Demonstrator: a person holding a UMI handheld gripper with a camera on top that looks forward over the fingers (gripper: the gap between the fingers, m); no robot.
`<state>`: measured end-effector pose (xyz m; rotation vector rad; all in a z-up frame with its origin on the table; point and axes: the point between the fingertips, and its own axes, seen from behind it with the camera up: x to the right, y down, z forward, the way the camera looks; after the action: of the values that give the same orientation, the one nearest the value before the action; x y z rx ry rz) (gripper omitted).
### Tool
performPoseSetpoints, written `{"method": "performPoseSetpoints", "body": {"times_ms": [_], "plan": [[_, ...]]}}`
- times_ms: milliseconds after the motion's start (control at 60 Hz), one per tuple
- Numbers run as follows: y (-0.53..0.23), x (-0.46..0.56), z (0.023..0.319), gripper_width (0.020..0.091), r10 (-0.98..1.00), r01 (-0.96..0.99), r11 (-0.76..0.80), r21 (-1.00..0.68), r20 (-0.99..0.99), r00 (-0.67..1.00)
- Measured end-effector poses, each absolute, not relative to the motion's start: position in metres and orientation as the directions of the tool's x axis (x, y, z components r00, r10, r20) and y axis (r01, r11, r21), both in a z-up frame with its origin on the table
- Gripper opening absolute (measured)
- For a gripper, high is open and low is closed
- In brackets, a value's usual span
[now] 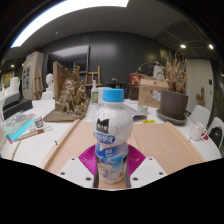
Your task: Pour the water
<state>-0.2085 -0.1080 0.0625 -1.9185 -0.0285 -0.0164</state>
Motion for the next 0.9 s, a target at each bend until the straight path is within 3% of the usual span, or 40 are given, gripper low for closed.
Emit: {"method": "performPoseSetpoints", "body": {"times_ms": [150,300,433,533,717,900], "plan": [[-0.104,-0.203,0.096,0.0350,0.029,-0.047,-0.324,-0.945,-0.060,0.998],[-0.091,-0.176,0.167,0.0348,0.043,-0.328,-0.283,-0.901,-0.354,0.934],[-0.072,-0.134,0.231,0.0346,0.066,-0.621,-0.269,-0.736,-0.658,0.751],[-0.052,-0.084,0.261,0.0345,0.069,-0.807,-0.257,-0.532,-0.843,0.534],[-0.018,0.019,0.264,0.0347,0.020,-0.966,-0.220,-0.139,-0.990,0.138],[0.005,0.097,0.227,0.0349,-0.016,-0.952,-0.155,0.265,-0.964,-0.266]]}}
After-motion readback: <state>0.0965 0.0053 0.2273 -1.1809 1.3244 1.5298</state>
